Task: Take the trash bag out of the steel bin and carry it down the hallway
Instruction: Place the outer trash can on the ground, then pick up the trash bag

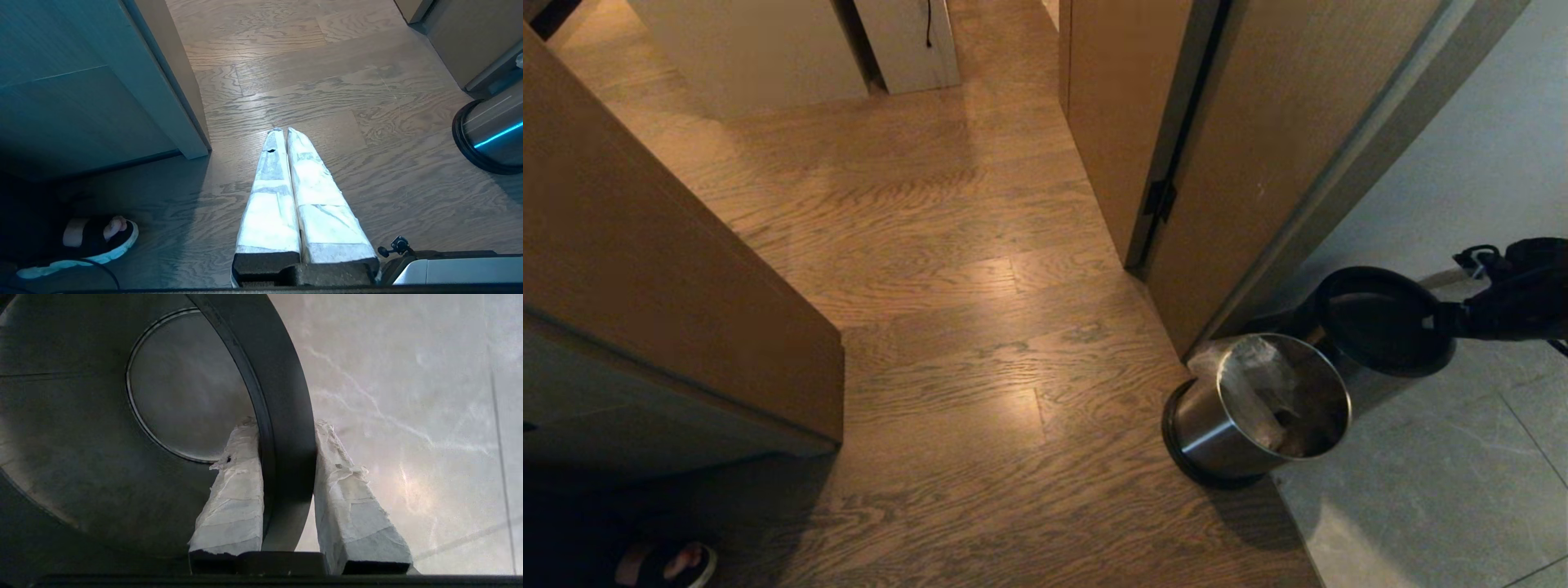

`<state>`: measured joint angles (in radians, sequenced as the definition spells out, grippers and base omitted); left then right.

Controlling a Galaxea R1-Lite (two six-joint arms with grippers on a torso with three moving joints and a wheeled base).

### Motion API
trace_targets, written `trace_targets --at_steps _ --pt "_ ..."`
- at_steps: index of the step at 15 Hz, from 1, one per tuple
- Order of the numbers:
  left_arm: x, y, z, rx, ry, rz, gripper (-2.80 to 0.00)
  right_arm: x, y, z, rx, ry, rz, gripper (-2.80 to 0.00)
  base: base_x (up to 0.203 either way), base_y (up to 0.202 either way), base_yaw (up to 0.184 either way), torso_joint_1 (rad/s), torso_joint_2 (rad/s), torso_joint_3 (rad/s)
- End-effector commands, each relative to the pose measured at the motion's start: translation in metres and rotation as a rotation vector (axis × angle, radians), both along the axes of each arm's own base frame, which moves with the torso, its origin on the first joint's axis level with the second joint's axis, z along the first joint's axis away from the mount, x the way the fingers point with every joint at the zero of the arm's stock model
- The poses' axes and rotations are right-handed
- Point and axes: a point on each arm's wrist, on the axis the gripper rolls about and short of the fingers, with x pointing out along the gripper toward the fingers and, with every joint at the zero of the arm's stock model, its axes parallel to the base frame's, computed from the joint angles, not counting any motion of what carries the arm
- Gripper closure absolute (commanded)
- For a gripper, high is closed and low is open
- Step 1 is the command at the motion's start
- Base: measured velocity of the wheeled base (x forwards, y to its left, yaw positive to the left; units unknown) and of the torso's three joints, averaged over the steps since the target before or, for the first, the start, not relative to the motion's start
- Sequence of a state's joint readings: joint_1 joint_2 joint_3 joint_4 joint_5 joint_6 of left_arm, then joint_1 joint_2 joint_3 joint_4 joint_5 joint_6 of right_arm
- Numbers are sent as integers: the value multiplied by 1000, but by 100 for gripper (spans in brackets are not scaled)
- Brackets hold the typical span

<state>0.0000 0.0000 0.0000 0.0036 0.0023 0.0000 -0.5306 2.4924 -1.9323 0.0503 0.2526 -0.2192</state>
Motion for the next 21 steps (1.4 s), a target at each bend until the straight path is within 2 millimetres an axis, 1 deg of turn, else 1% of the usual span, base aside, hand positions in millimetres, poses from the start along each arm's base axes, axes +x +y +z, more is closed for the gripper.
trace_targets --at_steps 1,3,5,7,9,11,12,13,16,21 --pt "0 0 0 0 -2 0 0 0 -1 -2 -4 -5 9 -280 0 0 0 0 0 0" --pt "0 0 0 0 -1 1 0 0 -3 -1 -14 -15 7 -280 0 0 0 0 0 0" --pt "0 0 0 0 -2 1 0 -3 -7 7 -28 -39 -2 -280 0 0 0 0 0 0" --pt "0 0 0 0 -2 1 0 -11 -12 20 -32 -51 -14 -280 0 0 0 0 0 0" --pt "0 0 0 0 -1 -1 0 -24 -15 41 -40 -69 -26 -280 0 0 0 0 0 0" --pt "0 0 0 0 -1 1 0 -42 -8 63 -27 -61 -31 -280 0 0 0 0 0 0" --pt "0 0 0 0 -1 1 0 -53 -3 74 -18 -57 -25 0 0 0 0 0 0 0" --pt "0 0 0 0 -2 1 0 -63 3 82 -7 -50 -15 0 0 0 0 0 0 0" --pt "0 0 0 0 -1 1 0 -92 27 96 43 16 8 0 0 0 0 0 0 0" --pt "0 0 0 0 -2 0 0 -118 74 127 32 8 76 0 0 0 0 0 0 0"
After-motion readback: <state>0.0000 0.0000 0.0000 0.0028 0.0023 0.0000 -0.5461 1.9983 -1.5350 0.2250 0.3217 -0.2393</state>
